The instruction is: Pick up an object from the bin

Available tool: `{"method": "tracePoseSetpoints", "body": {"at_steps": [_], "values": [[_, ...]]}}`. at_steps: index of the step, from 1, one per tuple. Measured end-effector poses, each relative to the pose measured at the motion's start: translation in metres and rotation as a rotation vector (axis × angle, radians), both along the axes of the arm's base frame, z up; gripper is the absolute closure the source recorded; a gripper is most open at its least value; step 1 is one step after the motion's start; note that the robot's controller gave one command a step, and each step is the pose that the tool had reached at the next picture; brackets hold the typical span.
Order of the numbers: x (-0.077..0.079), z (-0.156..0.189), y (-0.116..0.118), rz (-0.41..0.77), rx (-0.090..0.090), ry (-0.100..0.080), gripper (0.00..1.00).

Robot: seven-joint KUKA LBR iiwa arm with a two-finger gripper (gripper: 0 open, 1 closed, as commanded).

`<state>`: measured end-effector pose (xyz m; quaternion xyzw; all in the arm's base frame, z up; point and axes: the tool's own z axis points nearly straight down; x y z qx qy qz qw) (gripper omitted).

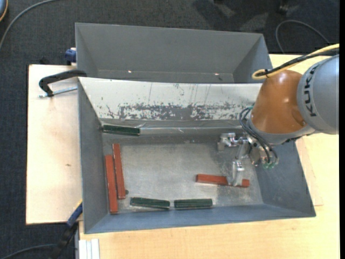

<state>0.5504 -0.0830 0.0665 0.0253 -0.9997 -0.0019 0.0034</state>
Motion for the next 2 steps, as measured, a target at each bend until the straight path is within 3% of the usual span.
{"method": "tracePoseSetpoints", "body": {"at_steps": [1, 2], "values": [[-0.035, 0.010, 0.069, 0.046, 0.001, -0.007, 0.00], [-0.045, 0.101, 0.092, 0.022, -0.001, -0.019, 0.00]]}}
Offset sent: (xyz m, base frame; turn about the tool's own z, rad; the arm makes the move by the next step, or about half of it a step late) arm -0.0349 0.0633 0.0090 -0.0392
